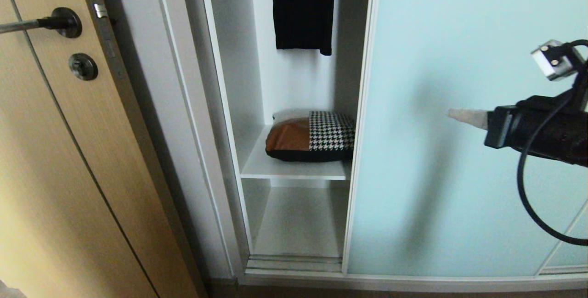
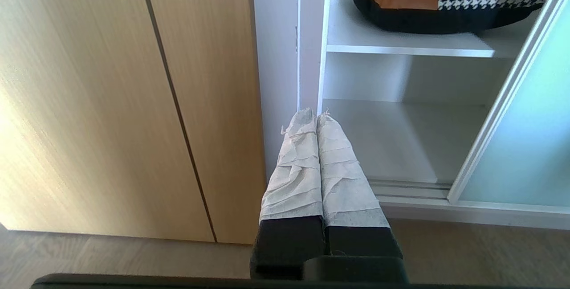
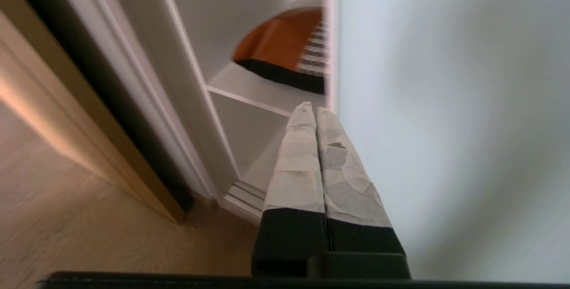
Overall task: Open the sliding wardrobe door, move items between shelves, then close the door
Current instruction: Close the door
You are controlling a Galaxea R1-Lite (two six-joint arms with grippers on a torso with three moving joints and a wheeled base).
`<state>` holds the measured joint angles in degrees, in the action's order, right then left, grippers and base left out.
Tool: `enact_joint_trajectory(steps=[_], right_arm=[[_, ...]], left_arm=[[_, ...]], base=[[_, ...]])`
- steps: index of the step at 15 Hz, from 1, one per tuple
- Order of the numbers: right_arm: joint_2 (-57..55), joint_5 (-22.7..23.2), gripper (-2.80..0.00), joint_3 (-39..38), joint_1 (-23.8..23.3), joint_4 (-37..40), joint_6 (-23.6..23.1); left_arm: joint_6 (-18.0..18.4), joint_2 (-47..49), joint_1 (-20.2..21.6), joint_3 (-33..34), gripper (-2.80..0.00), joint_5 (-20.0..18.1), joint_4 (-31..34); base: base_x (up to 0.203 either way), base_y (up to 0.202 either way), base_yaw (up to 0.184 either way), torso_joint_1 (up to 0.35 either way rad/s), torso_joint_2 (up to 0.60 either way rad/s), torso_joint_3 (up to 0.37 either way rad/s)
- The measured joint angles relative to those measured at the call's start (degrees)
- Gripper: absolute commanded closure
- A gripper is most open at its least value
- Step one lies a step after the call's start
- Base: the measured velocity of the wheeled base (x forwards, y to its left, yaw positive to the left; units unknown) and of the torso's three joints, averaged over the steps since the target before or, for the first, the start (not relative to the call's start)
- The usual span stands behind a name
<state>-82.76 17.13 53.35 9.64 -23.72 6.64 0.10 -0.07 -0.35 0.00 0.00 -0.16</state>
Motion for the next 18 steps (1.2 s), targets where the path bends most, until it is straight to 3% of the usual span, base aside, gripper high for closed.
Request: enact_joint_trajectory(steps=[6,10,18], right_arm=[[-15.1,-1.5,0.00,11.1,6.0,-3.0,-0.1],[-24.3,-8.9,0.00,20.2,10.2,-3.2,-0.4],[-33.9,-13.7,0.00,29.5,10.3,-5.1,0.2]], left_arm=[[0.0,0.0,0.0,0.0,0.00,0.0,0.0],[0.0,0.0,0.0,0.0,0.00,0.0,0.0],[0.0,0.0,0.0,0.0,0.00,0.0,0.0]], base=[[0.000,0.000,0.000,0.000,0.00,0.000],[0.000,0.000,0.000,0.000,0.00,0.000],[0.000,0.000,0.000,0.000,0.00,0.000]])
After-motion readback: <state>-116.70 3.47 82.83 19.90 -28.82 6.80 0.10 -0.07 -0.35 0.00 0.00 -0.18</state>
